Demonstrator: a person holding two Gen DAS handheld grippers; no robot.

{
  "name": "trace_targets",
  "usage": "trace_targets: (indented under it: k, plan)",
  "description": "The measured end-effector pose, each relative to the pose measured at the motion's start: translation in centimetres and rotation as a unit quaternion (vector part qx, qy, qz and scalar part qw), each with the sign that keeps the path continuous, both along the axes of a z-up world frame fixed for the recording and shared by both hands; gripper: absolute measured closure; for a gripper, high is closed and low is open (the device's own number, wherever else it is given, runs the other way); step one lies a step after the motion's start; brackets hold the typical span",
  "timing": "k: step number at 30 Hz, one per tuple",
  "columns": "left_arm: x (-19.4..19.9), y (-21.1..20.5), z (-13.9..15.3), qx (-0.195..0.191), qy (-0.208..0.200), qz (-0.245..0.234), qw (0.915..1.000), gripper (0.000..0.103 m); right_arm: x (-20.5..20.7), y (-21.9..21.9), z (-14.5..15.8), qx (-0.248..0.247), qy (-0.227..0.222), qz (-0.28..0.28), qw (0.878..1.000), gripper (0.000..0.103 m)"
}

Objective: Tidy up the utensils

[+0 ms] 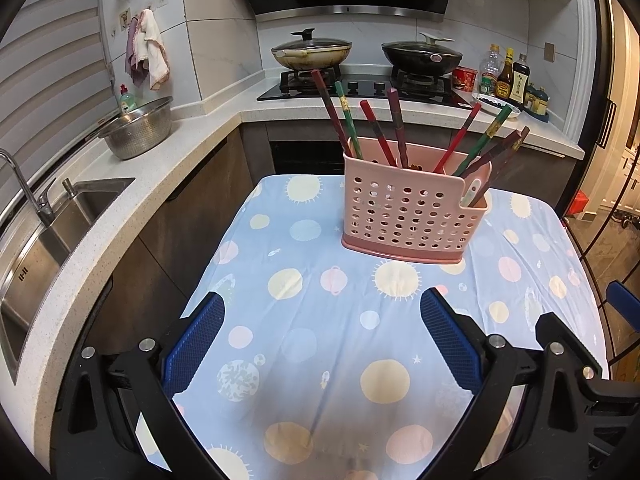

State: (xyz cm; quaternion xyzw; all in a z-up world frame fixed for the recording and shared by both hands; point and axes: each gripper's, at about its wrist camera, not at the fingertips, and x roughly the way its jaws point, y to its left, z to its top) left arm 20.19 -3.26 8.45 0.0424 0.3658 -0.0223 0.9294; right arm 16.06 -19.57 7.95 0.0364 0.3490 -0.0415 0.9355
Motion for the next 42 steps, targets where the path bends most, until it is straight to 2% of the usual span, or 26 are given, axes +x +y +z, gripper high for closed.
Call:
trace_targets:
  k: [42]
  plan:
    - [0.00,-0.52,-0.28,0.011,0.001,-0.005,0.9999,0.010,0.14,-0.37,-0.26,-0.003,0.007,-0.007,1.000,0.006]
